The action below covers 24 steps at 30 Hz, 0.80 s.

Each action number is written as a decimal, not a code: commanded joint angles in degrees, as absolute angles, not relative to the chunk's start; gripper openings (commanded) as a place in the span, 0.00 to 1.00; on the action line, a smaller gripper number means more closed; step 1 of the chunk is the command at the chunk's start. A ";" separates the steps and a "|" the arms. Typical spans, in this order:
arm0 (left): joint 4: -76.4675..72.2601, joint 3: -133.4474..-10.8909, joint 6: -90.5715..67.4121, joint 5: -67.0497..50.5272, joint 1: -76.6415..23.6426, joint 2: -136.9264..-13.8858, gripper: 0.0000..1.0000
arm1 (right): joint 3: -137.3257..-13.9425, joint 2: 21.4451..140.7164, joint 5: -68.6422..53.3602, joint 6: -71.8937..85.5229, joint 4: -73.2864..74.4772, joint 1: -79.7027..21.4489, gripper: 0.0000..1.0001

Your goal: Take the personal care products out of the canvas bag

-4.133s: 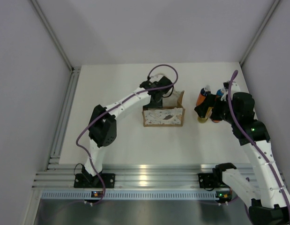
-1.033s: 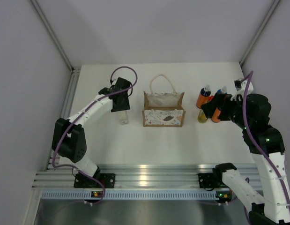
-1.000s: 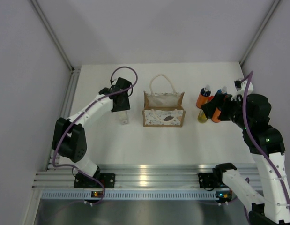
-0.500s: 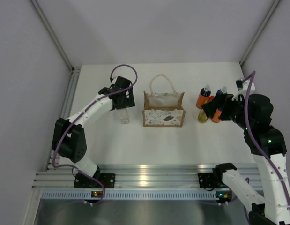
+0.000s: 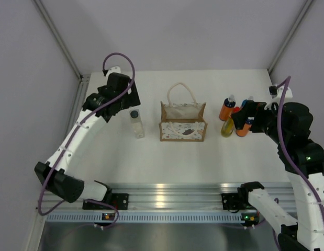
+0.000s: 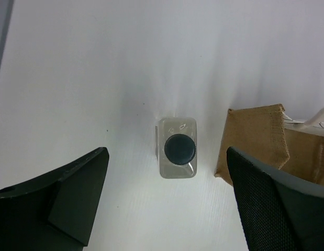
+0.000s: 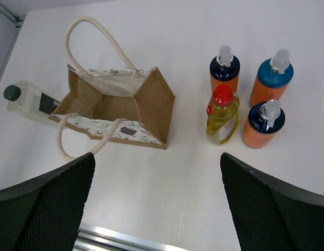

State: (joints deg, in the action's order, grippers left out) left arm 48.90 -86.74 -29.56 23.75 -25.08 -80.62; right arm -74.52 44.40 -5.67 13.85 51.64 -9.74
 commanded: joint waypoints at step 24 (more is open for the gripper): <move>66.71 -76.57 -28.12 36.21 -24.79 -48.00 0.98 | -80.07 37.98 10.63 10.20 65.92 -11.87 1.00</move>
State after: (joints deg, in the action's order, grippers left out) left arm 64.20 -78.78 -27.20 34.11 -25.04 -50.35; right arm -81.23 39.66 7.57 10.57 63.42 -11.14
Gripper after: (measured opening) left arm 0.984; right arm 0.993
